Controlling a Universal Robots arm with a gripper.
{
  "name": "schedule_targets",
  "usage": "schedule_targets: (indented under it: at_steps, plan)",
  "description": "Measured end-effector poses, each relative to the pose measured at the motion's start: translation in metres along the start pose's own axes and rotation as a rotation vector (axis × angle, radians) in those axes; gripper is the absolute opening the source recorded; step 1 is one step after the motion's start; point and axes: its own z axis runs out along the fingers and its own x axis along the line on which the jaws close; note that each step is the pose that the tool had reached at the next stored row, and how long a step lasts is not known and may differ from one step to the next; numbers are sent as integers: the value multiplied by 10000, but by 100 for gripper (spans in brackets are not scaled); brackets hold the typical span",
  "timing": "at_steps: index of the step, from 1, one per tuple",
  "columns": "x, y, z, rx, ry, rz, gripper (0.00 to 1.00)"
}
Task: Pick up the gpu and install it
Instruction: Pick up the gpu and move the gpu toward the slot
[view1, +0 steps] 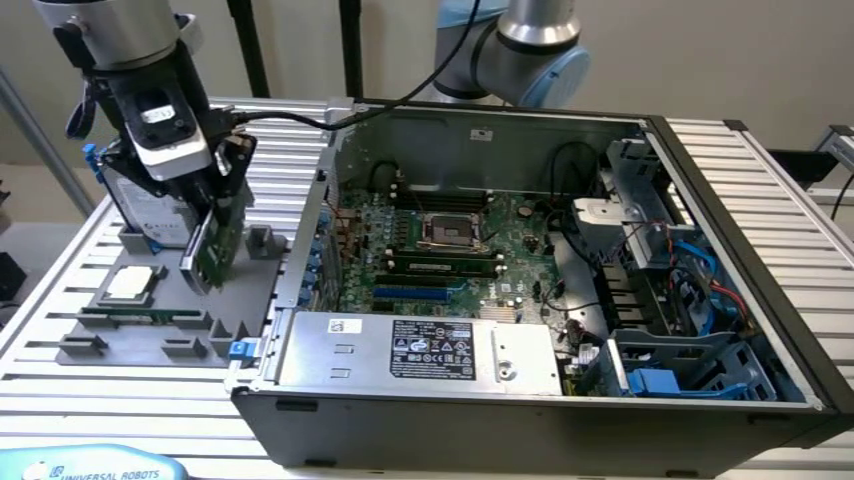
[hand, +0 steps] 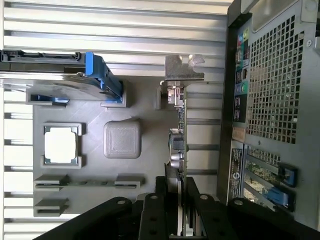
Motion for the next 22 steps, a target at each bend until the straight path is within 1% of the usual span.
schedule_targets:
  at_steps: [4, 9, 22]
  plan:
    - [-54, 2, -177, 0, 10, 0, 27]
    - [-192, 4, -395, 0, 31, 0, 27]
    - [-807, 2, -951, -2, 137, 3, 27]
